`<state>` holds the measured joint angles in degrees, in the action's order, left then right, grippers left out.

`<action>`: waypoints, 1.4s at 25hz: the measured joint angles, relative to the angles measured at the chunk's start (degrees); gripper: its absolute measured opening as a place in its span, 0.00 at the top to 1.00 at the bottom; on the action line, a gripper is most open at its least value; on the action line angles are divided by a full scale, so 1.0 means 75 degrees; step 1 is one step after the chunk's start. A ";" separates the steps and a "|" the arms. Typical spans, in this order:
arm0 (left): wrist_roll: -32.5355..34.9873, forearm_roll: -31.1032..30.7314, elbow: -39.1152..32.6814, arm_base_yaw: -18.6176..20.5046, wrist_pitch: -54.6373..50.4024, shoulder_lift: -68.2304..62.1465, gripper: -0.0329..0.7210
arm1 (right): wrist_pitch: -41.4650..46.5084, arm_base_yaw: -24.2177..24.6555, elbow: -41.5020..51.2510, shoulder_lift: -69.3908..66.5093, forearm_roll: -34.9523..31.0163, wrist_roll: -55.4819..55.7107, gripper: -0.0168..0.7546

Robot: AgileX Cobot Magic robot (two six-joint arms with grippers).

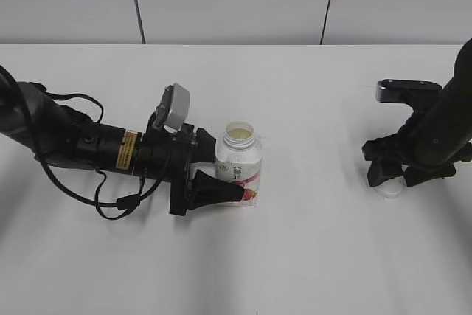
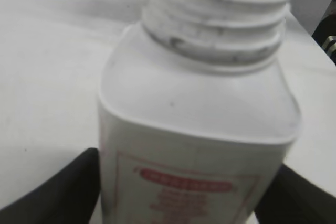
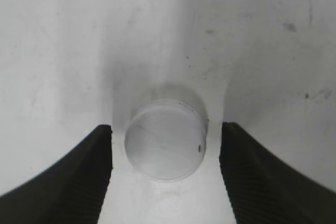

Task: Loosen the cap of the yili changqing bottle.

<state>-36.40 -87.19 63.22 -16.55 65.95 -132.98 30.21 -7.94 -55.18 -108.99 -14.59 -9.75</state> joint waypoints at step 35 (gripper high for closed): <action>-0.1969 -0.0983 -0.0014 0.0000 -0.1701 0.2675 0.21 | 0.0620 0.0000 0.0000 0.0167 -0.0241 0.0000 0.32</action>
<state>-51.17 -94.56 63.12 -16.55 53.19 -112.92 34.86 -7.94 -55.18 -107.73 -16.39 -9.75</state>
